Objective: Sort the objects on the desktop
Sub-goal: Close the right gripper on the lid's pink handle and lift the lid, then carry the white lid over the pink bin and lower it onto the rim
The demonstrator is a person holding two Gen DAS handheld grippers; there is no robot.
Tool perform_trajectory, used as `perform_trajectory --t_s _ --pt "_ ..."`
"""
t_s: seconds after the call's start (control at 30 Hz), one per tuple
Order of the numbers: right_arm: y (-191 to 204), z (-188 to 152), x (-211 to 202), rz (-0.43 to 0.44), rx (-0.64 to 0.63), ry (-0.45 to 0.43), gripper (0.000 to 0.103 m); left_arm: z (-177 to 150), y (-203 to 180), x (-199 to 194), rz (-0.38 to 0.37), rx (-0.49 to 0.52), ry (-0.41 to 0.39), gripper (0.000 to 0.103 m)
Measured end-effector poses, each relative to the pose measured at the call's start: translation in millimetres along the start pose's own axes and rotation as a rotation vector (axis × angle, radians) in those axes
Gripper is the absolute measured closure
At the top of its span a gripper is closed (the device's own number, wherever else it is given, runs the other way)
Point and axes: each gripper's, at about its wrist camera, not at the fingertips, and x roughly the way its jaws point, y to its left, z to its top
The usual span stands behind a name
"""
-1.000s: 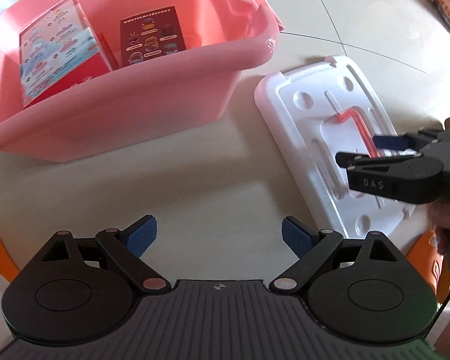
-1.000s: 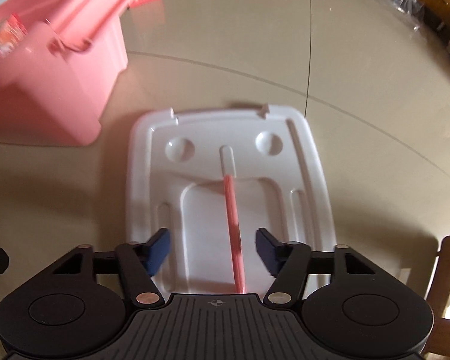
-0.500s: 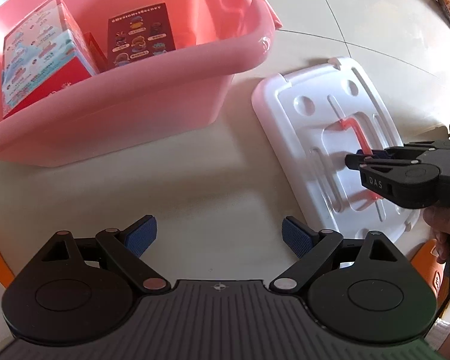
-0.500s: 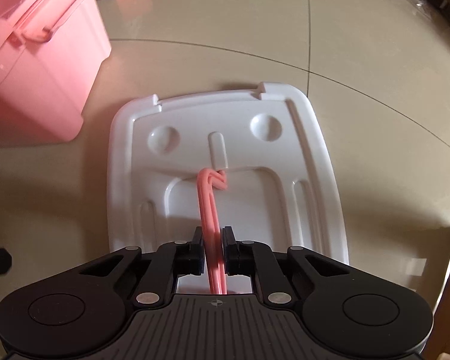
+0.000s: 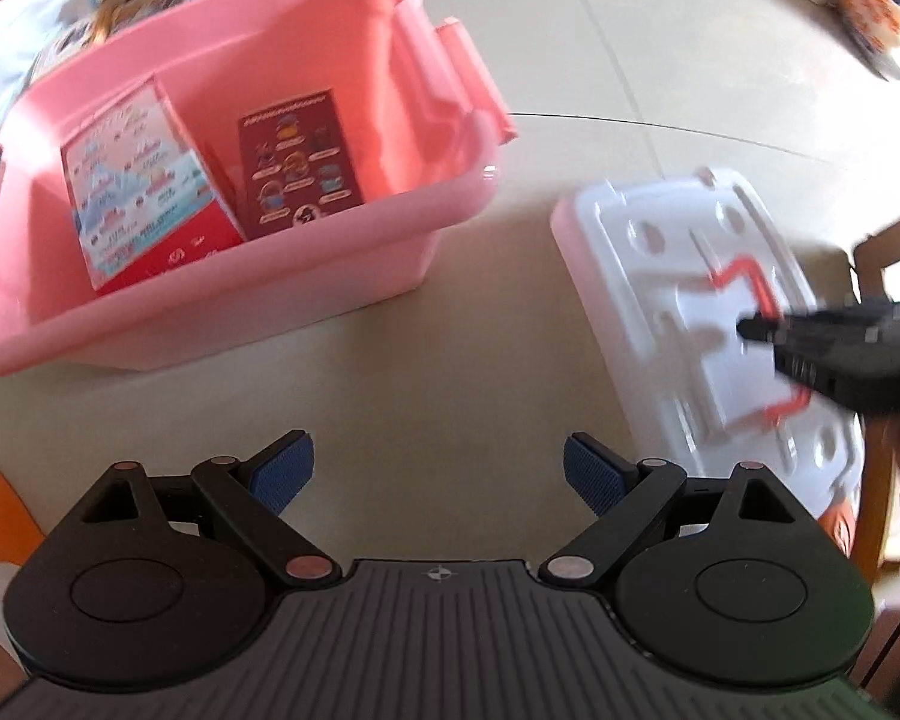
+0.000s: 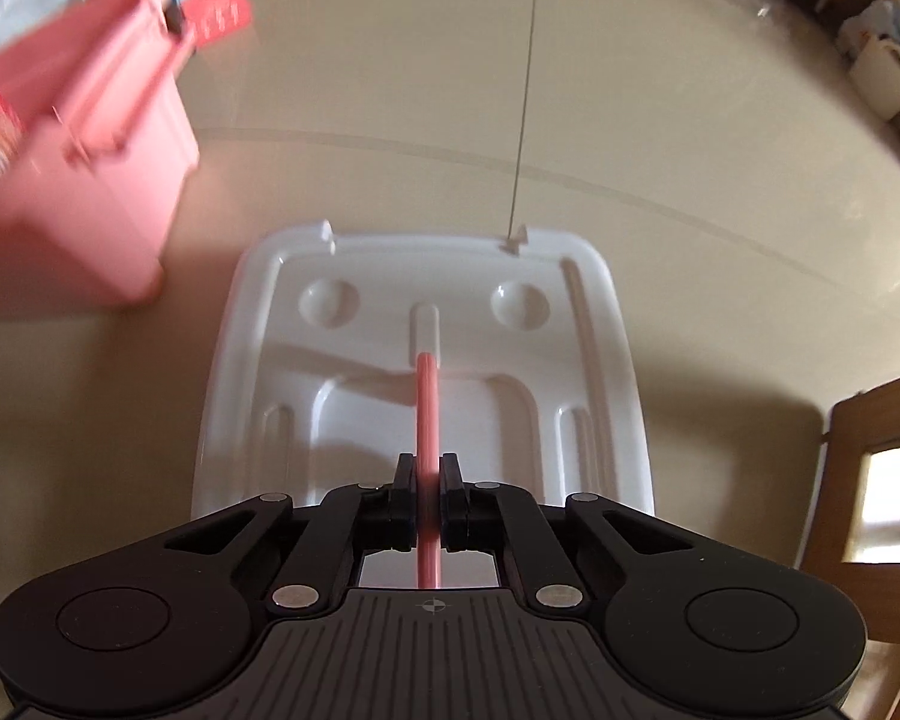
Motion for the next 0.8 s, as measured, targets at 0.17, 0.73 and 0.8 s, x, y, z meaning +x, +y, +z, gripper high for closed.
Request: perform_trajectory --t_s 0.17,0.73,0.8 --pt "3 11 -41 -0.027 -0.025 -0.065 0.098 -3 -6 -1 0.006 0.016 -0.017 0.01" --pt "46 80 -169 -0.019 -0.245 -0.248 0.098 6 2 38 -0.034 -0.072 -0.067 0.009" --pt "63 93 -173 -0.004 -0.286 -0.26 0.098 7 6 39 -0.028 -0.109 -0.075 0.008"
